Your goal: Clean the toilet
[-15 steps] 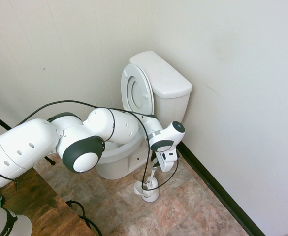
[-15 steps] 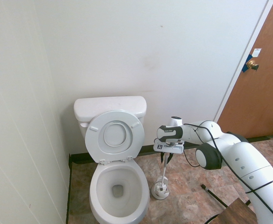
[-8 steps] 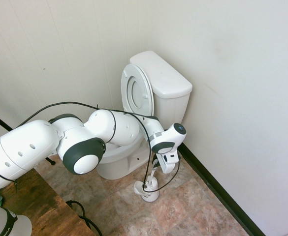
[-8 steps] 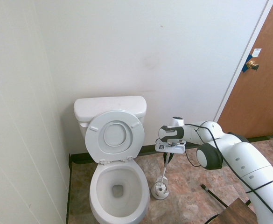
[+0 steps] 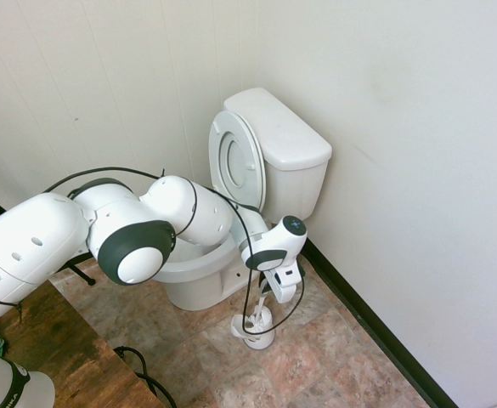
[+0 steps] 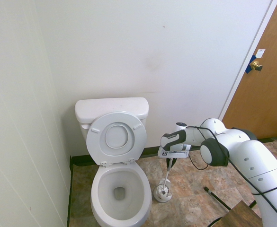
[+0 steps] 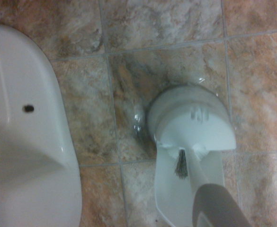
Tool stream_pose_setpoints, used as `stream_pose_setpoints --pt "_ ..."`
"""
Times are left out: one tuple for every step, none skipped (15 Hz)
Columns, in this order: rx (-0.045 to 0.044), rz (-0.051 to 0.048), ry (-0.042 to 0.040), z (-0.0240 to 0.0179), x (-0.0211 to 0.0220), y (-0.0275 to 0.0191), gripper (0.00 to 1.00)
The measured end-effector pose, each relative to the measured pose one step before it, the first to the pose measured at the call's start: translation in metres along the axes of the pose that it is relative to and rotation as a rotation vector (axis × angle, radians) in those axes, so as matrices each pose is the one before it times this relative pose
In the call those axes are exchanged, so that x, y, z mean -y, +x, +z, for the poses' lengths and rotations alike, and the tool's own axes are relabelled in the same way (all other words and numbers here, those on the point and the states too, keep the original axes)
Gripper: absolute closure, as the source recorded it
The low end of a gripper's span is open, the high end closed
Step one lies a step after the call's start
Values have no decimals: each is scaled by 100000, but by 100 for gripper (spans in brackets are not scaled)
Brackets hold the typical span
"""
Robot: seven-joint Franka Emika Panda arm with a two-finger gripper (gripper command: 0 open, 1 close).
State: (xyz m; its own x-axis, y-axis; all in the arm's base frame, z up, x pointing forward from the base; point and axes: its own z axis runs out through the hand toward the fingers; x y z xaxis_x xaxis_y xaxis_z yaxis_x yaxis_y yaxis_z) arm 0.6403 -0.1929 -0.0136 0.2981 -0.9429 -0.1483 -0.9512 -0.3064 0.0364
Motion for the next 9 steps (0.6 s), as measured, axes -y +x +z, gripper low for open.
stream_pose_setpoints --pt "-752 -579 536 -19 -488 -779 100" --pt "-121 -802 416 -128 -577 -618 100" --pt "-224 -731 494 -402 -579 -477 100" --pt "-120 -184 496 -869 -613 -226 100" --pt "-226 -147 357 -1292 -644 16 100" --pt "-431 -90 160 -1550 -856 179 100" --pt "-719 -78 68 -1680 -1014 259 100" --pt "-751 -484 100 -1766 -1070 185 100" --pt "-647 -774 450 -1797 -893 -51 100"
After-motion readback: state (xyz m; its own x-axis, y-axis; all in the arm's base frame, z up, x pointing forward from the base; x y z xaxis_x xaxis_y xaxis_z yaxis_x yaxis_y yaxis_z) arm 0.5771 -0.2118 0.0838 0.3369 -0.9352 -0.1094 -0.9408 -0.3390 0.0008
